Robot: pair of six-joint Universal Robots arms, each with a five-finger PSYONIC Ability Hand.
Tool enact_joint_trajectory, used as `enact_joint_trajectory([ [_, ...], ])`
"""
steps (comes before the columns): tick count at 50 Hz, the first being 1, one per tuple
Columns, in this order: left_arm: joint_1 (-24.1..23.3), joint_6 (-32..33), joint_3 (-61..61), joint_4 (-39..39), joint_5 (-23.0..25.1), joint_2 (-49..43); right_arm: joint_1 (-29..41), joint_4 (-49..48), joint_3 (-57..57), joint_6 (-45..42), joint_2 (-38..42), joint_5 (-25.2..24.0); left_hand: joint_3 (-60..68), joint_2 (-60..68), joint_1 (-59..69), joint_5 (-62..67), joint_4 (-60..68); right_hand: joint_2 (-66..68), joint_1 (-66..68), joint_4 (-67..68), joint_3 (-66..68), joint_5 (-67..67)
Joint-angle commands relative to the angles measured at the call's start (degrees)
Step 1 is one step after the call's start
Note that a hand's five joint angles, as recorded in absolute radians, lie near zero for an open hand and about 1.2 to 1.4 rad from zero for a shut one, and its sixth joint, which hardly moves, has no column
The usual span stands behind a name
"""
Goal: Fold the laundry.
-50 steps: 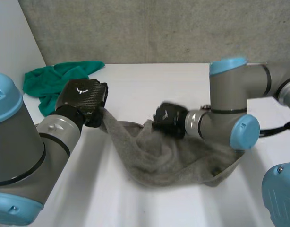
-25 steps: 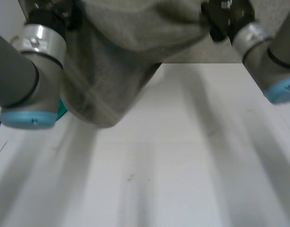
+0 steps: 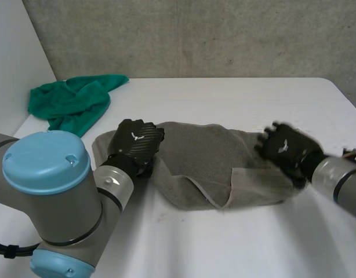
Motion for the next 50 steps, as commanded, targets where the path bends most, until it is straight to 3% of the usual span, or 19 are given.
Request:
enact_joint_trajectory([
  [1, 0.0, 0.1, -0.3, -0.7, -0.1, 1.7, 0.4, 5.5, -14.2, 25.7, 0.2, -0.2, 11.6, 11.4, 14.2, 14.3, 11.2, -2.4, -1.5, -3.4, -2.1, -3.6],
  [8, 0.4, 0.1, -2.6, -1.2, -0.2, 3.9, 3.8, 22.3, -27.9, 28.4, 10.1, -1.0, 11.6, 11.4, 14.2, 14.3, 11.2, -2.4, -1.5, -3.4, -2.1, -3.6],
  [12, 0.7, 0.1, -3.9, -0.9, -0.2, 4.6, 8.0, 34.4, -35.5, 24.3, 16.7, -0.3, 11.6, 11.4, 14.2, 14.3, 11.2, 2.2, 3.1, 1.2, 2.5, 1.0],
  [14, 1.7, 0.1, -4.4, -0.9, -0.2, 4.6, 8.2, 35.8, -36.5, 22.0, 18.3, -0.2, 11.6, 11.4, 14.2, 14.3, 11.2, 4.2, 5.1, 3.2, 4.5, 3.1],
  [22, 4.1, -0.2, -4.8, -0.9, -0.1, 4.3, 9.4, 35.9, -36.4, 11.3, 22.4, -1.7, 11.6, 11.4, 14.2, 14.3, 11.2, 16.8, 17.7, 15.8, 17.1, 15.7],
  [30, 5.9, -0.7, -4.7, -1.1, 0.2, 3.8, 10.3, 35.1, -33.9, 9.5, 23.9, -1.4, 11.6, 11.4, 14.2, 14.3, 11.2, 21.2, 22.1, 20.2, 21.5, 20.1],
  [38, 7.0, -0.8, -4.7, -0.9, 0.5, 1.9, 11.1, 27.5, -30.3, 9.6, 24.0, -0.4, 11.6, 11.4, 14.2, 14.3, 11.2, 27.3, 28.2, 26.3, 27.6, 26.1],
  [46, 7.4, -1.0, -4.5, -0.8, 0.4, 0.1, 10.7, 26.9, -28.9, 10.6, 23.5, -0.2, 11.6, 11.4, 14.2, 14.3, 11.2, 67.5, 68.4, 66.5, 67.8, 66.4],
  [50, 7.9, -1.1, -4.1, -0.7, 0.3, -0.4, 10.4, 27.1, -28.7, 11.6, 22.6, -0.1, 11.6, 11.4, 14.2, 14.3, 11.2, 67.6, 68.5, 66.6, 67.9, 66.4],
])
